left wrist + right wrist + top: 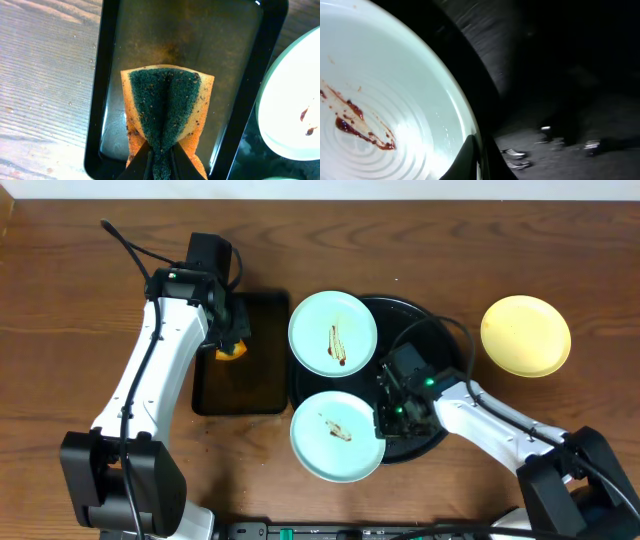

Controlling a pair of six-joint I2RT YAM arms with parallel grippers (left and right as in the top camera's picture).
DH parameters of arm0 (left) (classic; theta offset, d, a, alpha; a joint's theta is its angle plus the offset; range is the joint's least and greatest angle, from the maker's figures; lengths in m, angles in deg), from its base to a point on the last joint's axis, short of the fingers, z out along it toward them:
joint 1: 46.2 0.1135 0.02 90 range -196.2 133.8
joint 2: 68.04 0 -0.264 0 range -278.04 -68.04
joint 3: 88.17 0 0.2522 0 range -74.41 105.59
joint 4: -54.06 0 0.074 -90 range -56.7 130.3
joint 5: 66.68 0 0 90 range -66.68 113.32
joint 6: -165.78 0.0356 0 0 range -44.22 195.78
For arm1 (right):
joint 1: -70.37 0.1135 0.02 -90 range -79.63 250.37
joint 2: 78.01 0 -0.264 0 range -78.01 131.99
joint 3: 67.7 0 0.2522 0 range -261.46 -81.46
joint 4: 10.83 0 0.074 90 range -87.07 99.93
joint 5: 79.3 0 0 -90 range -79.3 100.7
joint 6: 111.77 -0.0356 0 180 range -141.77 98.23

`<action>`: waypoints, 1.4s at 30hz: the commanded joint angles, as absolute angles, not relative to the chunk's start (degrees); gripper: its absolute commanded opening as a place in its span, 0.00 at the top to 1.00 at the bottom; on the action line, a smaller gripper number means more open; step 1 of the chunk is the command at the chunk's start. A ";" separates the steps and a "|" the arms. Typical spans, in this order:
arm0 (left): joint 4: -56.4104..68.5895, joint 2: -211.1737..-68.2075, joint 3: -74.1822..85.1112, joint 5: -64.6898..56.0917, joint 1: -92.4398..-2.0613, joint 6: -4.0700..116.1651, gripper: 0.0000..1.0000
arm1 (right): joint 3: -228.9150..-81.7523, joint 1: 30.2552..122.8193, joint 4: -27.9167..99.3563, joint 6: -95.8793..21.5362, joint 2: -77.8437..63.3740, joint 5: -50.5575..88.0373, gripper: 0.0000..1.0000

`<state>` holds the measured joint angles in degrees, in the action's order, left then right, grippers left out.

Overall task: Clean dirty plates on tray and stack at the side
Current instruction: 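Move the right gripper to the lower pale blue plate's rim, then bring the sponge with the left gripper over the pale blue plate, then wipe the pale blue plate with the sponge, right gripper holding rim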

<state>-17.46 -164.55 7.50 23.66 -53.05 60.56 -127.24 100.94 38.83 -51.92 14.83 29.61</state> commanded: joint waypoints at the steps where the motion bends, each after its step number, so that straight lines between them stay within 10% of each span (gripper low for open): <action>1: -17.75 -164.27 7.02 23.72 -52.92 60.21 0.89 | -127.41 96.07 39.12 -53.43 15.97 19.38 0.99; 42: 17.38 -180.75 -1.55 -13.61 -86.95 49.98 0.93 | -127.63 86.95 40.21 -46.13 15.99 9.24 0.99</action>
